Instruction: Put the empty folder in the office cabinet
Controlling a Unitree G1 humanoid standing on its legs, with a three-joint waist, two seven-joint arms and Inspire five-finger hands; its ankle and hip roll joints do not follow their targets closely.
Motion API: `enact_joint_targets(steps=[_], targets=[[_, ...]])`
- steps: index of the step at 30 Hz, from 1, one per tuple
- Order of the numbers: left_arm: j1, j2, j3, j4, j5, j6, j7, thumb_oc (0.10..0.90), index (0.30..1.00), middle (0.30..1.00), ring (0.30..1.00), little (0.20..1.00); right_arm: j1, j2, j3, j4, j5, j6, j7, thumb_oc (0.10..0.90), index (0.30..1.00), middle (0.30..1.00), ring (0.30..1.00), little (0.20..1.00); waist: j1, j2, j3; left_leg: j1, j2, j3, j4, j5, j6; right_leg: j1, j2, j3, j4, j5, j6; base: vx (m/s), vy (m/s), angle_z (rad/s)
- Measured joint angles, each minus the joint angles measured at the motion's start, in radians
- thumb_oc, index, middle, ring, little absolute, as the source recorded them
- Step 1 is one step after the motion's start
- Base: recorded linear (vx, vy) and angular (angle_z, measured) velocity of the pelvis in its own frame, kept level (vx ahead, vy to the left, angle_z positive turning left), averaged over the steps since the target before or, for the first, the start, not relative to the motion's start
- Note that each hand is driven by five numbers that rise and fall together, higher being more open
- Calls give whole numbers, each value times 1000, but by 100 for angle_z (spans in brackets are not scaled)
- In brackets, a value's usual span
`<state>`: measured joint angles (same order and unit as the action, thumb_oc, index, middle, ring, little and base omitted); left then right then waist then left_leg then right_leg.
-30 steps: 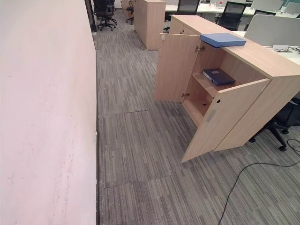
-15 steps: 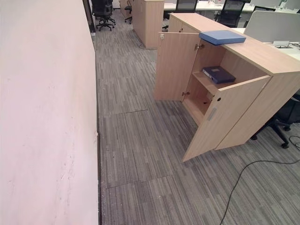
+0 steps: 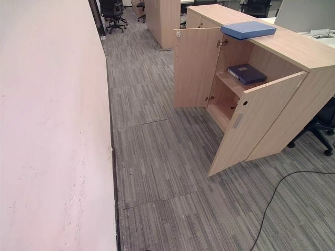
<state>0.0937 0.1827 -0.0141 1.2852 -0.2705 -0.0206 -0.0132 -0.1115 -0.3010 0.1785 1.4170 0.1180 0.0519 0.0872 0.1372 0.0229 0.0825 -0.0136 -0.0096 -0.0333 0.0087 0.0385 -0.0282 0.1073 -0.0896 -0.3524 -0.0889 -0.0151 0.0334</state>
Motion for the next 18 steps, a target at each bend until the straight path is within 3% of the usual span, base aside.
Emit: enact_joint_targets(steps=[2,5,7,8,10,12,15,17,18], targets=[[-16,1,-1,0,-2,-13,3,800,900,900,900,900,-6,-8,4,6,-1,-3,-11,800,900,900,900,900,11,-2,25,-61,-10,0,111,1,-16,-3,-7,-3,2,-10,-3,13,-94,11],[-41,2,3,3,-22,-5,-1,800,900,900,900,900,-16,-6,6,14,-13,3,-9,800,900,900,900,900,35,-25,63,-171,-33,-32,318,19,-84,6,-24,-14,-3,4,-43,50,-38,10],[-34,-5,1,10,-33,0,-3,800,900,900,900,900,-12,-8,6,13,-25,8,-11,800,900,900,900,900,32,-15,66,-196,-34,-49,378,13,-92,10,-21,-11,-1,3,-50,93,-7,0],[-24,-9,1,24,-37,0,-7,800,900,900,900,900,-14,-11,12,10,-28,8,-17,800,900,900,900,900,37,-8,72,-242,-45,-82,435,20,-114,13,-22,1,-1,3,-62,169,0,-12],[-18,-7,4,48,-37,2,-14,800,900,900,900,900,-19,-10,25,8,-27,8,-19,800,900,900,900,900,36,-8,72,-243,-41,-88,395,19,-118,11,-22,5,-4,4,-64,170,10,-4],[-18,-7,16,65,-39,7,-14,800,900,900,900,900,-27,-9,40,5,-27,8,-19,800,900,900,900,900,44,-16,77,-213,-17,-93,206,32,-111,9,-25,17,-4,2,-61,159,52,-9],[-10,-14,16,86,-41,21,-16,800,900,900,900,900,-49,6,44,0,-27,-2,-18,800,900,900,900,900,61,-21,87,-206,103,-118,-98,134,-145,29,-16,47,-5,-18,-31,231,84,-29],[3,-37,18,89,-42,26,-17,800,900,900,900,900,-46,21,47,0,-27,-3,-17,800,900,900,900,900,68,-14,102,-232,188,-108,-97,138,-157,73,-22,75,-6,-46,12,276,149,-46],[31,-64,61,90,-91,30,-15,800,900,900,900,900,-29,24,46,1,-27,-4,-14,800,900,900,900,900,75,-7,93,-213,199,-107,-94,134,-156,93,-31,85,-6,-59,31,292,204,-72]])
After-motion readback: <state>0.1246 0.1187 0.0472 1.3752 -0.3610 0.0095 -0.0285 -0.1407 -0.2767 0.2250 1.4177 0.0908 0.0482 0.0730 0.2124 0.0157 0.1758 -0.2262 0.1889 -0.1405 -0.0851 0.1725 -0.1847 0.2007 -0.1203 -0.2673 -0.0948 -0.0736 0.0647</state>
